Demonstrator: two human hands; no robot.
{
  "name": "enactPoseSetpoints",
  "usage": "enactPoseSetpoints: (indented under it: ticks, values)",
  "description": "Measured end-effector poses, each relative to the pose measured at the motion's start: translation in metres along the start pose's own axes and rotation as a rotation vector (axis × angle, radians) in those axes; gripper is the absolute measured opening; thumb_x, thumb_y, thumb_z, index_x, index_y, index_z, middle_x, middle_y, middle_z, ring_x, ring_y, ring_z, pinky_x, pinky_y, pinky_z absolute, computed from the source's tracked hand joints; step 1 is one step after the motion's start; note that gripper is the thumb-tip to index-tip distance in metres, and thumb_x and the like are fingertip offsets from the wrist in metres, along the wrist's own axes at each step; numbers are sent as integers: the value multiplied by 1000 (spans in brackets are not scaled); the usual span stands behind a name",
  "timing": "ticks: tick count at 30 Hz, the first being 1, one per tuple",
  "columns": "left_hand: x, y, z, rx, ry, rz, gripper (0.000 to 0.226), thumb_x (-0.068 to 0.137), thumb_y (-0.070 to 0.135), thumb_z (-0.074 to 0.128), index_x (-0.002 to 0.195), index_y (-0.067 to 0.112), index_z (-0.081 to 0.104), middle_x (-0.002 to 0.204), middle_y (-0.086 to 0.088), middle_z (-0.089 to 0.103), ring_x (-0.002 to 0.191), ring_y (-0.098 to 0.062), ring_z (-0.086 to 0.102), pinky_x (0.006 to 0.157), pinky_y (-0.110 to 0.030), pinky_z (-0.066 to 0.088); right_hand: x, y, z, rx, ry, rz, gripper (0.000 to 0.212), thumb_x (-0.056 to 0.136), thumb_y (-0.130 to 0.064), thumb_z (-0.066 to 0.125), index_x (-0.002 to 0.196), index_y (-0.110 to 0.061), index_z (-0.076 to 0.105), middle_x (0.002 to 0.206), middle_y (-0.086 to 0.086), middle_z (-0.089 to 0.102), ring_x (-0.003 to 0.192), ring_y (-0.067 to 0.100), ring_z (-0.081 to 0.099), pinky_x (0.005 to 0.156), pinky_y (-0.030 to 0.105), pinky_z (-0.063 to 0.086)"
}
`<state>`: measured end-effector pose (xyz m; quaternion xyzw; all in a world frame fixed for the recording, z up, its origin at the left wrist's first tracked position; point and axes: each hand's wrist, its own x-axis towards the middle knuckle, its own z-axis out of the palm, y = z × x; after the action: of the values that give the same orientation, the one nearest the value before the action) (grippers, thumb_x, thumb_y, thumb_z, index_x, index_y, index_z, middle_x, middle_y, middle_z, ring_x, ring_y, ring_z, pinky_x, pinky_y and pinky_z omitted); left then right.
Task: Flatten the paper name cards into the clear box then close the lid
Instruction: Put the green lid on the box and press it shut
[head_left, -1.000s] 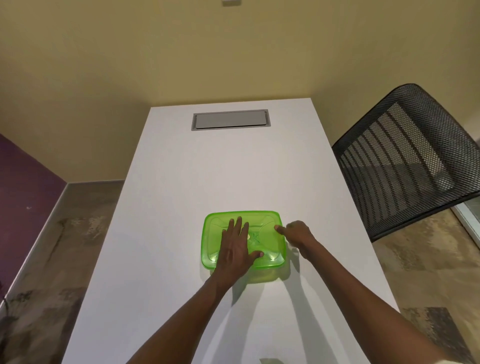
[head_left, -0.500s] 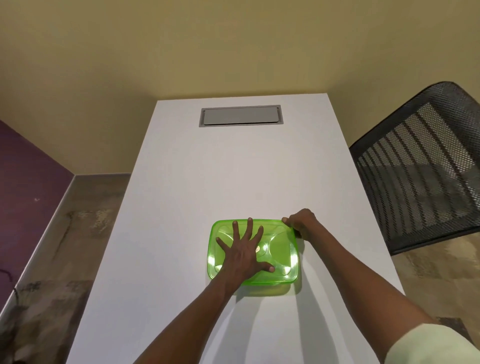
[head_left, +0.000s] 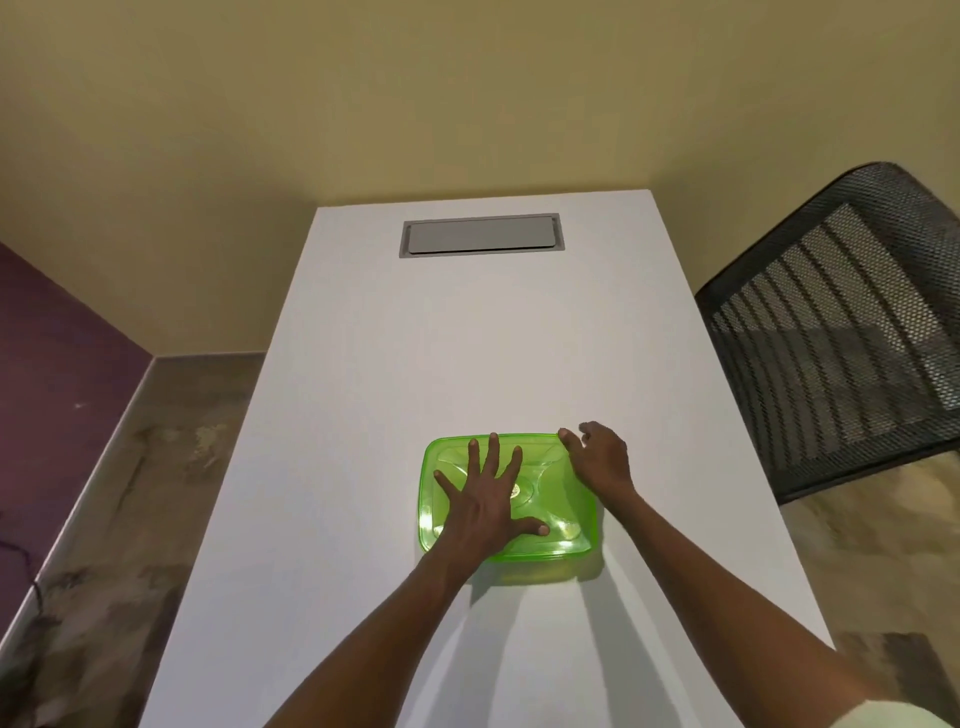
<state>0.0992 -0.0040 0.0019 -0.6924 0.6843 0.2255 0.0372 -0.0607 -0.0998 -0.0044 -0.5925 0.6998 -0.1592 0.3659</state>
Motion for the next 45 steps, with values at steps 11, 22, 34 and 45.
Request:
enactPoseSetpoints:
  ticks: [11,22,34,45]
  values:
    - [-3,-40,18,-57,358,-22,74,96,53,15,151,3,10,159,-10,-3,147,-22,-6,119,-46,6,-56,18,39,-475,151,-526,73,97,-55,19,150,-7,22,159,12,11,147,22,7,119,40,9]
    - [1,-45,28,-47,363,-24,76,96,57,10,151,6,8,160,-8,-3,147,-19,-6,119,-43,5,-54,21,57,-467,111,-546,76,97,-56,27,150,-3,20,159,13,9,148,23,4,117,45,16]
    - [-2,-43,28,14,380,-40,74,97,57,19,151,7,13,160,-6,1,147,-17,-4,119,-45,9,-56,22,57,-513,154,-578,77,97,-56,38,148,0,24,158,16,15,147,25,9,115,46,23]
    - [-2,-45,28,11,338,-38,73,97,55,13,151,7,12,160,-7,0,147,-18,-4,118,-46,8,-57,21,55,-517,106,-541,74,97,-54,30,150,-2,20,159,13,10,148,22,3,118,43,15]
